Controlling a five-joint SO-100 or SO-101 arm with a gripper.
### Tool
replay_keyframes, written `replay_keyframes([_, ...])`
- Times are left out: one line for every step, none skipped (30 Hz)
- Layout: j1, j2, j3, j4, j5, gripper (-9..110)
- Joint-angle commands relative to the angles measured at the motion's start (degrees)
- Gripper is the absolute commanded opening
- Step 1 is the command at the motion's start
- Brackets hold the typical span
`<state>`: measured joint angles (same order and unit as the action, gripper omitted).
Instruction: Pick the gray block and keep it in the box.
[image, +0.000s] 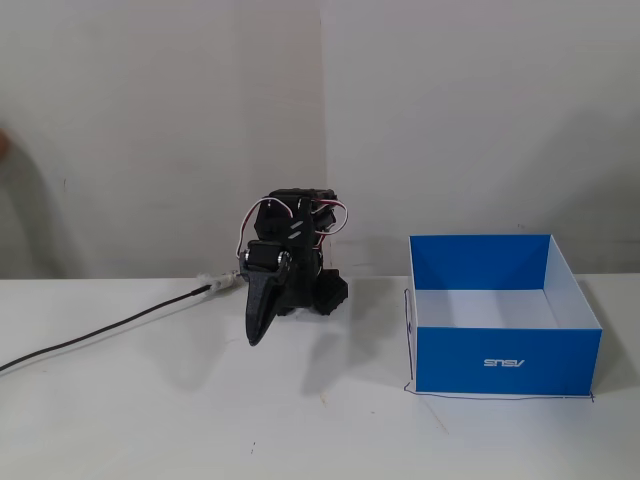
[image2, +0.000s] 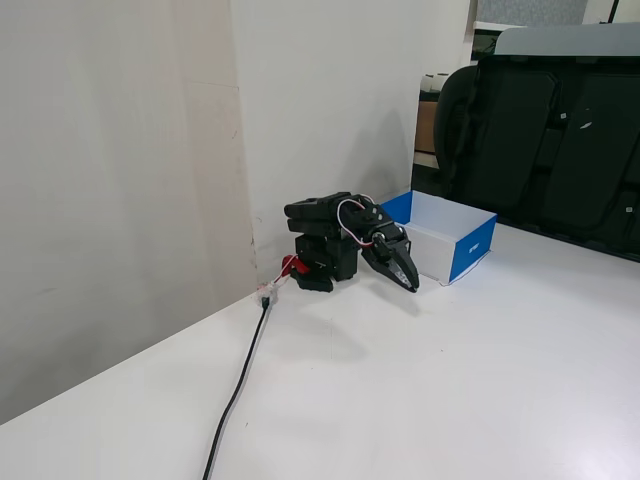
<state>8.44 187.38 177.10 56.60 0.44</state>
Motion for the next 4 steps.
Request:
replay_keyframes([0.0, 9.1, -0.4, -1.6, 0.3, 0])
replay_keyframes([0.0, 9.1, -0.4, -1.6, 0.3, 0])
replay_keyframes([0.0, 9.1, -0.4, -1.6, 0.3, 0])
replay_keyframes([0.0, 9.1, -0.4, -1.6, 0.3, 0])
